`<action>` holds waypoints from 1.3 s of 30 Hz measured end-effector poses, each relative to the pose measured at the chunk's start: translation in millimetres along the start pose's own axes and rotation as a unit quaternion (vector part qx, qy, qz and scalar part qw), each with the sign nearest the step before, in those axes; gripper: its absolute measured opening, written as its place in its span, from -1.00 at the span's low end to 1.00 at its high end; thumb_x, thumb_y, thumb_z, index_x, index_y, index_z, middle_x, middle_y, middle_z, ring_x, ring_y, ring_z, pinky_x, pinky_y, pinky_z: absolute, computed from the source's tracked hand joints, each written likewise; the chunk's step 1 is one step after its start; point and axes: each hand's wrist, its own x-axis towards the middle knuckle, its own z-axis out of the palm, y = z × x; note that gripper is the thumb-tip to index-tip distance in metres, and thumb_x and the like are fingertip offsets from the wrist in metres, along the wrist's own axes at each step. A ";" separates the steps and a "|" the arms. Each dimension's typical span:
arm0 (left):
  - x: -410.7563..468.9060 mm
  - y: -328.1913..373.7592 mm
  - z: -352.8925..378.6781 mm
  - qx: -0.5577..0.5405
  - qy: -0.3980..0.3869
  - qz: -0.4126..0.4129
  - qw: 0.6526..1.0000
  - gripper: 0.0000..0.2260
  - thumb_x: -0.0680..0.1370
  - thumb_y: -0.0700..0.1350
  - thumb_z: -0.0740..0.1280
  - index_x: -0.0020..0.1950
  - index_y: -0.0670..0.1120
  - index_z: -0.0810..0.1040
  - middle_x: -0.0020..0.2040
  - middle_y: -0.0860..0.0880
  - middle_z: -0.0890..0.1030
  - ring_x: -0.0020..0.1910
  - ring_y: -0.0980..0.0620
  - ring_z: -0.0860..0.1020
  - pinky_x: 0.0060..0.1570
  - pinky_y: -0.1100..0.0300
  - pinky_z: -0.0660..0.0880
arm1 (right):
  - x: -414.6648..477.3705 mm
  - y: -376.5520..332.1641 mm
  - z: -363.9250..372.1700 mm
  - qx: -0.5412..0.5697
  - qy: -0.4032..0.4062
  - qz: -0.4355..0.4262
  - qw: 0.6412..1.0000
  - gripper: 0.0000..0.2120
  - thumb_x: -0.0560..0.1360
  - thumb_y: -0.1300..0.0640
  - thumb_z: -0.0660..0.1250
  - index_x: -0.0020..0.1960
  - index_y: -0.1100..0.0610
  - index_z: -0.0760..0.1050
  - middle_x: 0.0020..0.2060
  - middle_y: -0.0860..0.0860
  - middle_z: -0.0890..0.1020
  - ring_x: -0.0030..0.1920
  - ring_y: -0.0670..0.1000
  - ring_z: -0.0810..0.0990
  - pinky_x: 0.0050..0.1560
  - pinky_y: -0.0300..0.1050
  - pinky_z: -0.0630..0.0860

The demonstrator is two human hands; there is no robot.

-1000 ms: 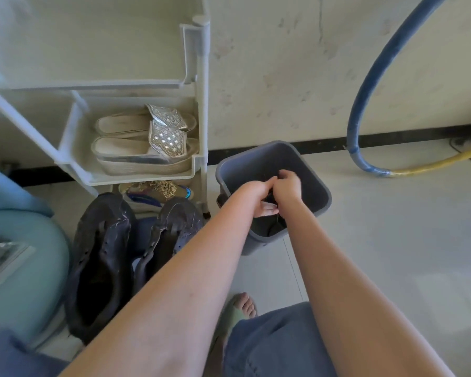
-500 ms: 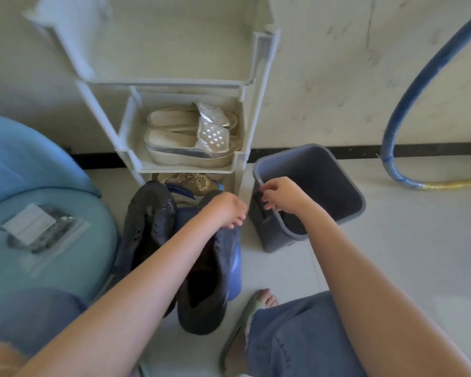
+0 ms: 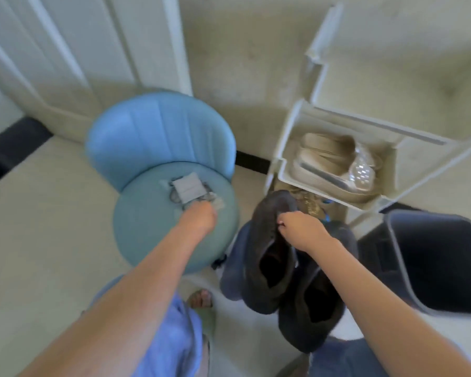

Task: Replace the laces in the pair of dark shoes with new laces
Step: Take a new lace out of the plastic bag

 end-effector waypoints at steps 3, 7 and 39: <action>15.4 -32.2 0.2 0.049 -0.003 -0.026 0.998 -0.69 0.59 -0.26 0.15 0.29 -0.26 0.49 0.27 -0.26 0.51 0.27 -0.20 0.48 0.28 0.02 0.39 | 10.6 -5.0 5.7 -0.066 -0.004 0.049 0.997 -0.71 0.61 0.10 0.08 0.24 0.12 0.48 0.18 0.15 0.55 0.19 0.17 0.52 0.07 -0.02 0.45; 37.7 -40.9 12.4 0.082 -0.009 0.004 0.997 -0.67 0.59 -0.29 0.13 0.34 -0.20 0.45 0.32 -0.21 0.48 0.30 -0.16 0.46 0.30 0.04 0.38 | 18.0 -3.4 9.4 -0.096 0.032 0.072 0.992 -0.70 0.61 0.13 0.07 0.21 0.09 0.52 0.22 0.15 0.48 0.31 0.20 0.33 0.20 0.04 0.39; 26.6 24.7 -11.2 -0.347 -0.158 0.061 0.923 -0.79 0.34 -0.11 0.57 -0.30 -0.08 0.54 -0.39 0.05 0.60 -0.48 0.19 0.58 -0.41 0.40 0.52 | 31.6 -46.2 3.9 0.602 0.013 0.063 0.796 -0.77 0.51 0.03 0.39 -0.05 0.22 0.56 -0.27 0.09 0.64 -0.30 -0.03 0.61 -0.33 -0.15 0.63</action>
